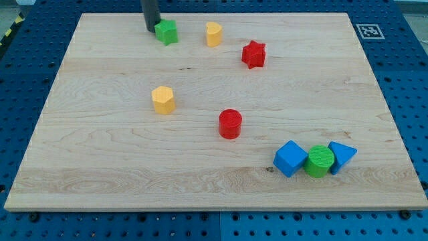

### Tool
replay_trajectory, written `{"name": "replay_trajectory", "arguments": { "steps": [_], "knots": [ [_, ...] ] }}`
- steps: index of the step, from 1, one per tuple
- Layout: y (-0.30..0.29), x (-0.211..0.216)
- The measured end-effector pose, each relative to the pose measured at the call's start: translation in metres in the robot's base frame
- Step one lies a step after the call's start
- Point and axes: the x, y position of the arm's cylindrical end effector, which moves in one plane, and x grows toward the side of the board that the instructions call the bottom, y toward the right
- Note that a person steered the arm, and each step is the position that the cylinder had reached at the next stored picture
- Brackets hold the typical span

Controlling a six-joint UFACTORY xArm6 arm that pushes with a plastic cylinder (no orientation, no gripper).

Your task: Move the green star to the group of blocks

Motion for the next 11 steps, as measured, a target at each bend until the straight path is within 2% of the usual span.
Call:
{"name": "replay_trajectory", "arguments": {
  "steps": [1,2,3,4,5,6,7,8,9,10,11],
  "knots": [
    [0.049,0.066],
    [0.061,0.082],
    [0.024,0.049],
    [0.019,0.011],
    [0.059,0.029],
    [0.116,0.102],
    [0.167,0.154],
    [0.173,0.151],
    [0.167,0.130],
    [0.196,0.153],
    [0.234,0.196]
  ]
}}
